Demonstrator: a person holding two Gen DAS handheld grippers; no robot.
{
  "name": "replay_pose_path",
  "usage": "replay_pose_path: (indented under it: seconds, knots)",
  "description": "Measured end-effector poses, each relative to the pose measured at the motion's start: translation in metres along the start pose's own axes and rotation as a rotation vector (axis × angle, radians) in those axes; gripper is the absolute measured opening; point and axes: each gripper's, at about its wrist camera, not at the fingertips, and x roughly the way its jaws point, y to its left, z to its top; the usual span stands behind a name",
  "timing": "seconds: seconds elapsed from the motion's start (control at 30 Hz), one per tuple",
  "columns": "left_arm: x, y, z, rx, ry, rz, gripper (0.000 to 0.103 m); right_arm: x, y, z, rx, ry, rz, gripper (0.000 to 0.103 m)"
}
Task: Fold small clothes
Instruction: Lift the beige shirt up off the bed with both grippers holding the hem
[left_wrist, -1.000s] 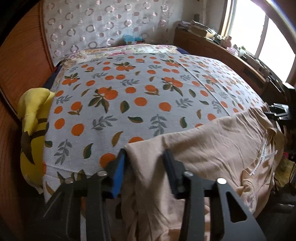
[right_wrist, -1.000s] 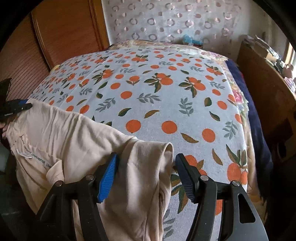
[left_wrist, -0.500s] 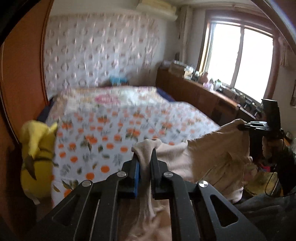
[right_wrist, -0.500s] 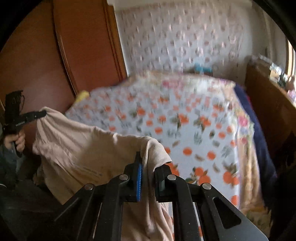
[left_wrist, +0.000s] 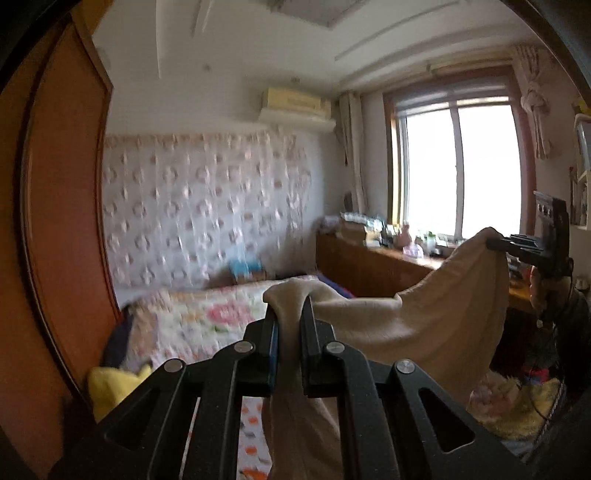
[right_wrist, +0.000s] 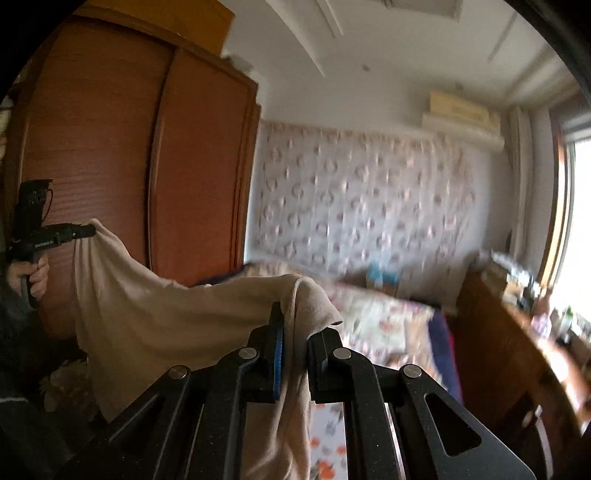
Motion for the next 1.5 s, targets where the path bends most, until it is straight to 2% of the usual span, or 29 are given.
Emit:
replay_pose_path:
  seconds: [0.17,0.37,0.5,0.6,0.7,0.77,0.93,1.17,1.27,1.5]
  knots:
    - [-0.018,0.006,0.037,0.039,-0.088,0.043,0.01,-0.028,0.01,0.045,-0.081,-0.085,-0.033,0.01]
    - [-0.026,0.019,0.069,0.076,-0.164,0.108,0.01,-0.045,0.008,0.073,-0.109,-0.128,-0.097,0.01]
    - [-0.037,0.02,0.09,0.111,-0.213,0.148,0.01,-0.058,0.021,0.092,-0.136,-0.148,-0.133,0.01]
    - [-0.041,0.022,0.095,0.121,-0.235,0.168,0.01,-0.058,0.033,0.097,-0.162,-0.145,-0.155,0.01]
    - [-0.034,0.022,0.089,0.123,-0.233,0.176,0.01,-0.046,0.04,0.086,-0.16,-0.121,-0.164,0.01]
    - [-0.029,0.02,0.082,0.123,-0.215,0.176,0.01,-0.024,0.05,0.072,-0.153,-0.099,-0.162,0.01]
    - [0.028,0.024,0.061,0.123,-0.131,0.203,0.01,0.012,0.04,0.075,-0.136,-0.008,-0.16,0.01]
    - [0.162,0.049,0.013,0.104,0.02,0.229,0.01,0.119,0.016,0.051,-0.095,0.146,-0.152,0.01]
    - [0.206,0.062,-0.002,0.095,0.065,0.239,0.01,0.17,0.003,0.043,-0.068,0.211,-0.148,0.01]
    - [0.305,0.086,-0.04,0.076,0.197,0.246,0.01,0.282,-0.027,0.081,-0.028,0.337,-0.131,0.01]
